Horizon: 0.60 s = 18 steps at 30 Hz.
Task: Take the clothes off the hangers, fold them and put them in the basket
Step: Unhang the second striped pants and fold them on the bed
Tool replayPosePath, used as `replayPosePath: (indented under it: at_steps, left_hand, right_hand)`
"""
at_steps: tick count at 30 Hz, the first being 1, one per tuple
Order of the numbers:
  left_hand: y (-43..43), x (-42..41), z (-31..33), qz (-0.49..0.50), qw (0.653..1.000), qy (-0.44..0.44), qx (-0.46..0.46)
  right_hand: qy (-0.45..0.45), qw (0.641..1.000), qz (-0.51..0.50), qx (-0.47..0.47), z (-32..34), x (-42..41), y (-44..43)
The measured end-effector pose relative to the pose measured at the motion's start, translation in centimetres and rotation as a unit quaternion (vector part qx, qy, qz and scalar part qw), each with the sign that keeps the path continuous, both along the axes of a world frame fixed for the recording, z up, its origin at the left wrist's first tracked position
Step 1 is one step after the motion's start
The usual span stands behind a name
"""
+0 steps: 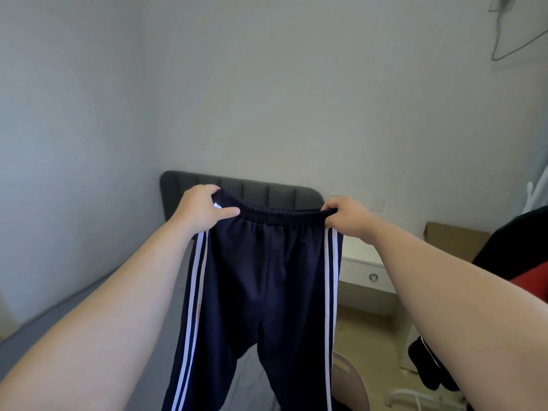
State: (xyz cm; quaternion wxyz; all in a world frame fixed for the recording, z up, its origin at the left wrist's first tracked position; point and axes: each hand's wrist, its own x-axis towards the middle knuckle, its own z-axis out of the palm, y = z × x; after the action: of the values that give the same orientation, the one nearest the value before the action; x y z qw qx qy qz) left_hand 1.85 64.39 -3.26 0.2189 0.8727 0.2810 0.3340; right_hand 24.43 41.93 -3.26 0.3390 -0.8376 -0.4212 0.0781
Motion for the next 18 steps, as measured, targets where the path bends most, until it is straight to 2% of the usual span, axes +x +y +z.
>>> replayPosePath:
  at_steps: [4, 7, 11, 15, 18]
  left_hand:
    - [-0.9, 0.2, 0.4, -0.009, 0.999, 0.026, -0.022]
    - [-1.2, 0.7, 0.6, -0.005, 0.998, 0.024, -0.051]
    - [-2.2, 1.3, 1.2, 0.053, 0.995, 0.084, 0.016]
    - [-3.3, 1.7, 1.6, -0.053, 0.995, 0.001, -0.09]
    - [-4.4, 2.0, 1.8, -0.095, 0.988, -0.033, -0.117]
  right_hand:
    - [0.059, 0.998, -0.013, 0.034, 1.1, -0.3, -1.8]
    - [0.057, 0.998, -0.005, 0.03, 1.7, 0.0, -3.0]
    - [0.037, 0.997, -0.013, 0.07, 1.6, 1.0, -4.5]
    - [0.074, 0.989, -0.04, 0.119, 1.2, 1.8, -5.9]
    - [0.117, 0.977, -0.037, 0.174, 1.0, 1.8, -7.0]
